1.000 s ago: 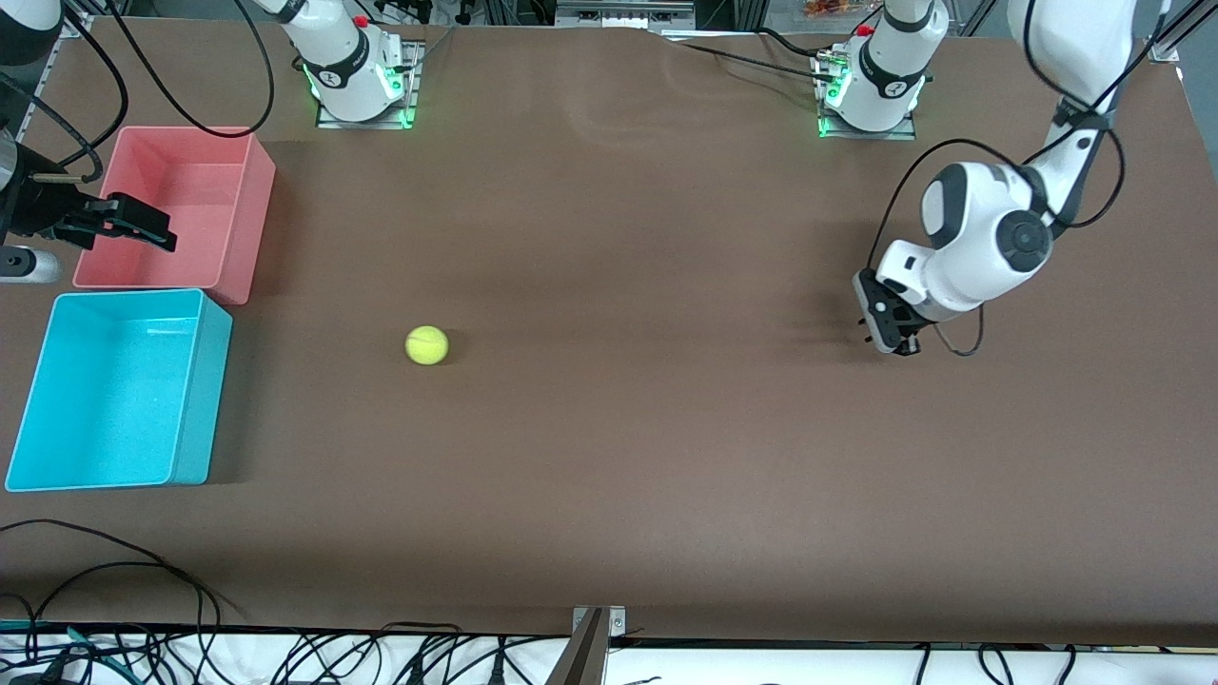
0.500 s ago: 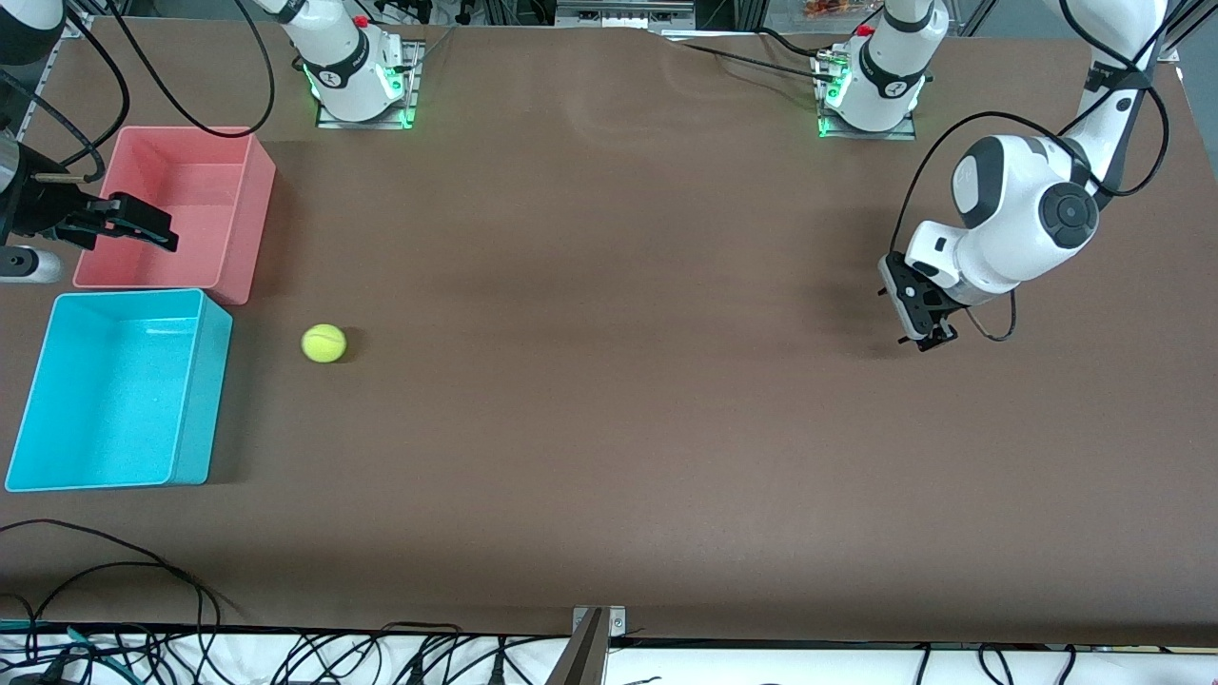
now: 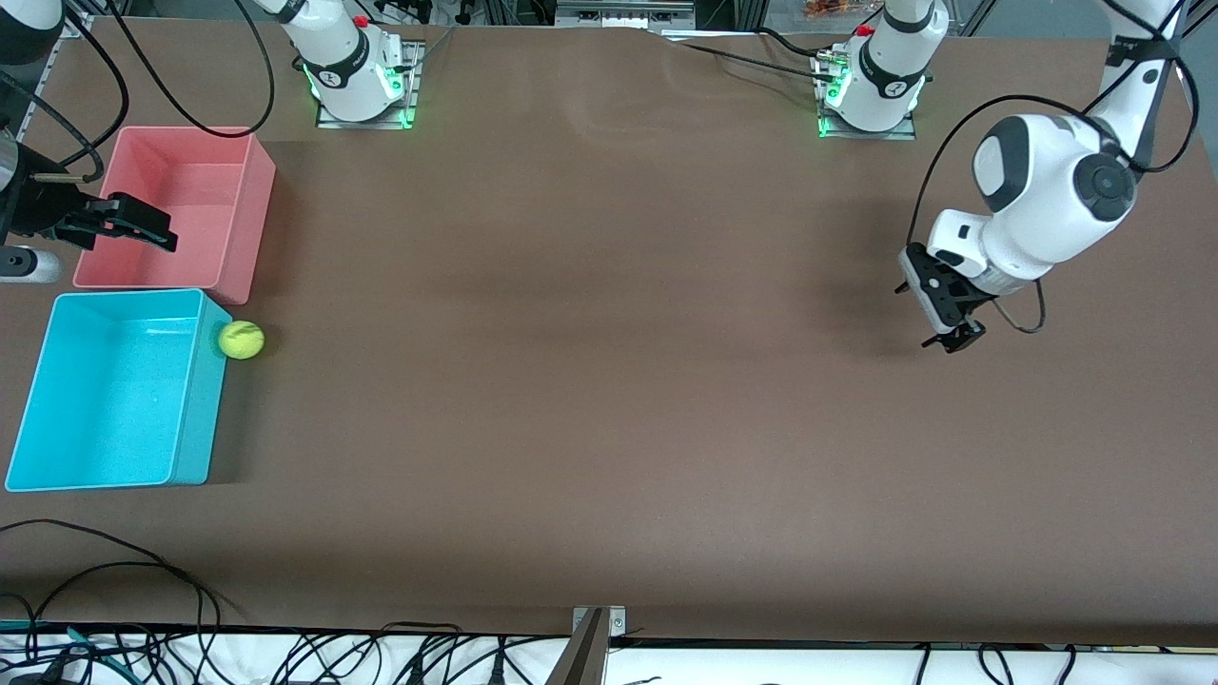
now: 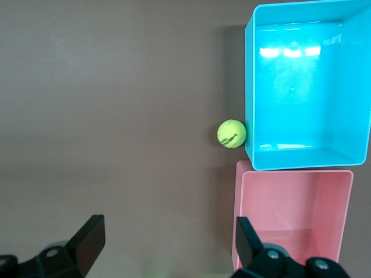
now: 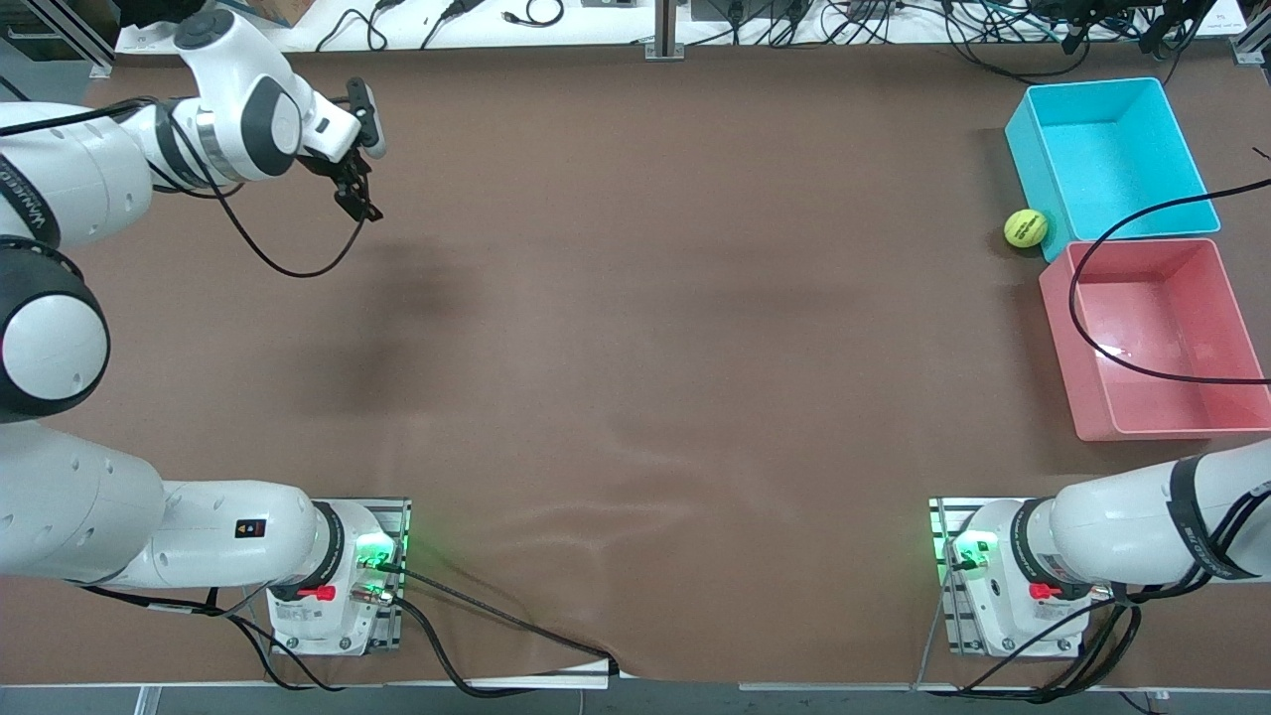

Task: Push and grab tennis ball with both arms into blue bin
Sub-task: 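Push the tennis ball with the left gripper toward the blue bin, then reach the right gripper toward the ball while the left gripper withdraws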

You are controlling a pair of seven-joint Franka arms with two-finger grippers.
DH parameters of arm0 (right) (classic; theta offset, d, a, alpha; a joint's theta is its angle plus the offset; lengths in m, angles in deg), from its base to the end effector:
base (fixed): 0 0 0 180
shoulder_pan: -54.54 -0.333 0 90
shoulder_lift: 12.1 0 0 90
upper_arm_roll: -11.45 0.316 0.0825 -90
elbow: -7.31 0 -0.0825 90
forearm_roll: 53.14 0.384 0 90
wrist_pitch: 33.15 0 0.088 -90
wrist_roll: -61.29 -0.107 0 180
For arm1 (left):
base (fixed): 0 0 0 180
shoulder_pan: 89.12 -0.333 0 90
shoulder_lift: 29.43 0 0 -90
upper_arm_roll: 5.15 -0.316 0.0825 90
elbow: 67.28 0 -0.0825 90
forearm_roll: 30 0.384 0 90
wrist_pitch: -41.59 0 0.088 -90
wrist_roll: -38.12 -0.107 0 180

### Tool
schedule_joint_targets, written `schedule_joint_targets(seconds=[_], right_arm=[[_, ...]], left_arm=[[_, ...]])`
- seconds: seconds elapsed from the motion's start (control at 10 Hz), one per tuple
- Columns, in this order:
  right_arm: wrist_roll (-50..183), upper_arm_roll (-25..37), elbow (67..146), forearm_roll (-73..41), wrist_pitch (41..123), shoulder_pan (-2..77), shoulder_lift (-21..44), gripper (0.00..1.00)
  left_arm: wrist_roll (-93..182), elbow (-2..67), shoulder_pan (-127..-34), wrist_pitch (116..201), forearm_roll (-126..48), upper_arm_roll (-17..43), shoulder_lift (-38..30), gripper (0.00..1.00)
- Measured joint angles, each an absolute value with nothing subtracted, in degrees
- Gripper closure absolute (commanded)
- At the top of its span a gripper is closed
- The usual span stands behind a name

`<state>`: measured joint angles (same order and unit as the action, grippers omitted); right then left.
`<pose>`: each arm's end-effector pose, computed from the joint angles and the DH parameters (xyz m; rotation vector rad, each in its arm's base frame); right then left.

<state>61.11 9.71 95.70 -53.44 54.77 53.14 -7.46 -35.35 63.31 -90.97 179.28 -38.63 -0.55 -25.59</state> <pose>0.5737 -0.0033 0.5890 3.1309 -0.0142 -0.1397 0.5288 -0.0264 0.3312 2.5235 -1.7663 0.1693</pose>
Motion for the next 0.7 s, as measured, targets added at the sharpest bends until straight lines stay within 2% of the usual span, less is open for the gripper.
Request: schedule_joint_targets(seconds=[0.4,0.7], right_arm=[[61.1,9.7,95.8,-53.4,55.7,53.0,-6.7,0.00],[61.1,9.7,96.0,-54.3,59.5,53.1,-2.1,0.00]], left_arm=[[-35.3,62.7,-91.7,179.2,-38.6,-0.5,-30.6,0.00],[-28.3,60.3,-91.8,176.0,-38.8,-0.9,-33.8,0.00]])
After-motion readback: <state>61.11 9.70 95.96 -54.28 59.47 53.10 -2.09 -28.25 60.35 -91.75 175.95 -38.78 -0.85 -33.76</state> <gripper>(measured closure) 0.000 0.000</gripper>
